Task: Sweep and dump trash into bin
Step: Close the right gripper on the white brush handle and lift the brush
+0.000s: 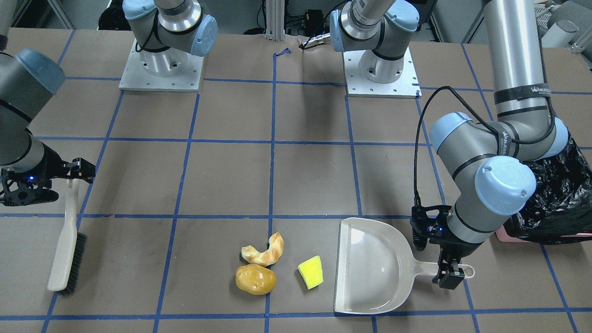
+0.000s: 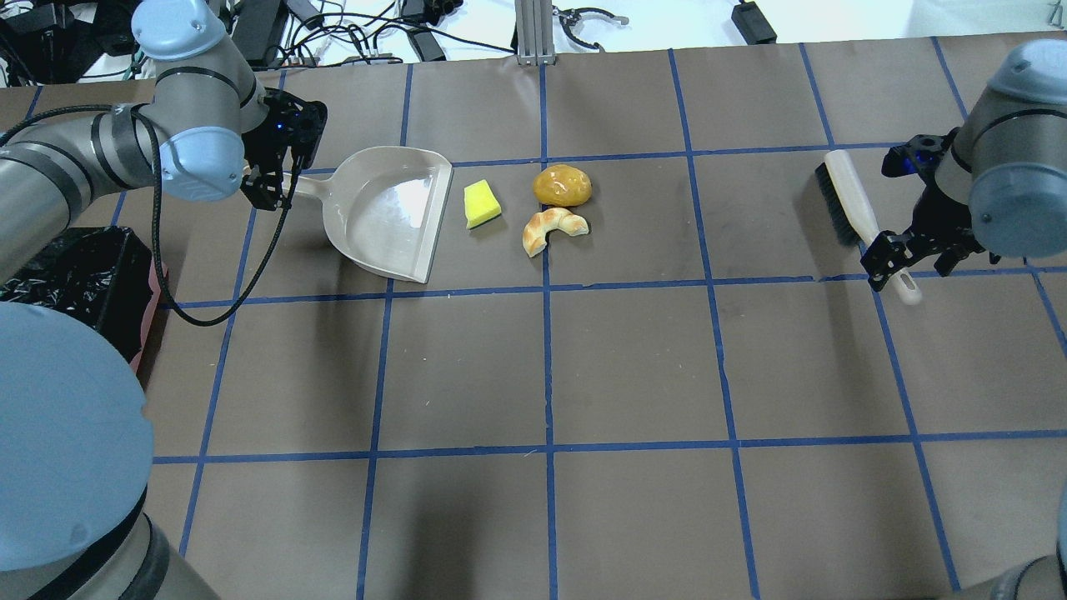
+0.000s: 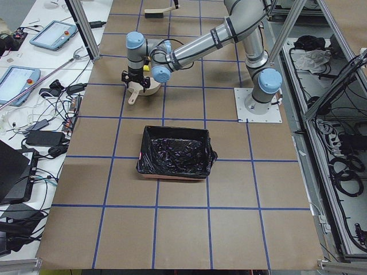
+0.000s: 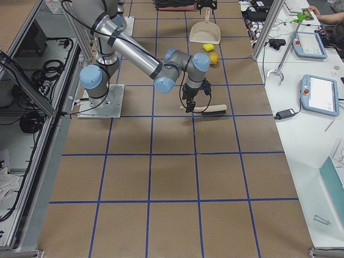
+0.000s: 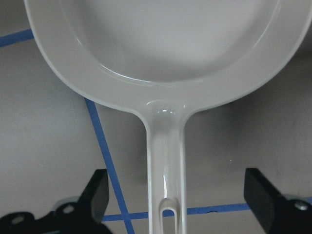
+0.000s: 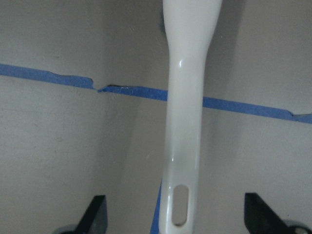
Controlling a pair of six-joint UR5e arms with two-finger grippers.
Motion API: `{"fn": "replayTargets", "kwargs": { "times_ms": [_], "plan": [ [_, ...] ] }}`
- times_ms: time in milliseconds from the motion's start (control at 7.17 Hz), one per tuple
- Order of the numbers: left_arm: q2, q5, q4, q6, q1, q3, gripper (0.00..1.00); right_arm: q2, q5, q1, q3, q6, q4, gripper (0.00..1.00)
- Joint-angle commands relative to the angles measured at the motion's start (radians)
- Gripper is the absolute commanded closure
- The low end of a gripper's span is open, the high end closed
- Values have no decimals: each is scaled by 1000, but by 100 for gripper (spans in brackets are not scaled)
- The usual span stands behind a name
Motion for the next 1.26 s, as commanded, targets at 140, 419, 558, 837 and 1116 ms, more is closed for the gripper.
{"fn": "replayTargets", "kwargs": {
  "times_ms": [140, 419, 558, 837, 1116],
  "plan": [
    [-36, 6, -1, -35, 51, 8, 0, 36, 2, -5, 5, -4, -19, 15],
    [-48, -2, -26, -53, 59, 32, 0, 37, 1, -8, 5, -1, -22, 24],
    [-51, -3, -30, -58, 57, 34, 0, 37, 1, -8, 3, 7, -24, 24],
    [-59, -4, -34, -96, 56, 34, 2, 36, 1, -8, 3, 7, -24, 50],
    [-61, -2, -32, -106, 56, 34, 21, 34, 2, -8, -9, 8, -21, 91]
  ]
}}
